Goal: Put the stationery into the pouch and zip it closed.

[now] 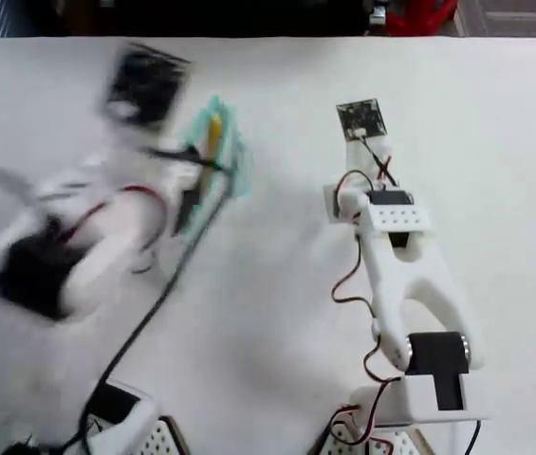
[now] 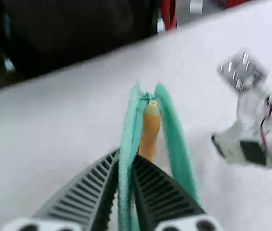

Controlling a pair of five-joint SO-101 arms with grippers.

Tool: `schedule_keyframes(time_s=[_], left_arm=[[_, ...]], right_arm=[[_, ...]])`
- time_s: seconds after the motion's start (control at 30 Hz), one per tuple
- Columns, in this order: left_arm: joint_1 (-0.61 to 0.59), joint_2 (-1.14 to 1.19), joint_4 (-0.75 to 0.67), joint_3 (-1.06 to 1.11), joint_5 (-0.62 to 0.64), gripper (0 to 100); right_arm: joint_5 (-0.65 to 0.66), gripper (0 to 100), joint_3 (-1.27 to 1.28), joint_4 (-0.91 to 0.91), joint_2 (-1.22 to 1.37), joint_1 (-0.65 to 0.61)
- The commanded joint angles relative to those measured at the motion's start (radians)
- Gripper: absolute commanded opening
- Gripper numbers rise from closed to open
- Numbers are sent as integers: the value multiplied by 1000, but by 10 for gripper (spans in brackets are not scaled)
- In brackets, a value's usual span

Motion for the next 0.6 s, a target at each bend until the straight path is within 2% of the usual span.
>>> schedule_keyframes(time_s=[0.0,0.1,0.2,0.27,0.3,0.37,0.47,0.57], left_arm=[[67,-153,6,-98,14,22],[70,-133,-46,124,14,22],[68,-42,-269,494,-14,22],[67,41,-413,643,-103,22],[62,71,-427,651,-133,22],[19,81,-359,546,-132,22],[-47,16,-181,278,-28,22],[-70,-68,-83,95,23,22]], right_arm=[[-5,258,-6,-4,-53,-5],[-5,258,-6,-4,-53,-7],[-5,258,-6,-2,-53,-5],[-5,258,-6,-2,-53,-4],[-5,258,-6,-2,-53,-4],[-5,258,-6,-4,-51,-5],[-5,258,-6,-1,-53,-5],[-5,258,-6,-4,-53,-1]])
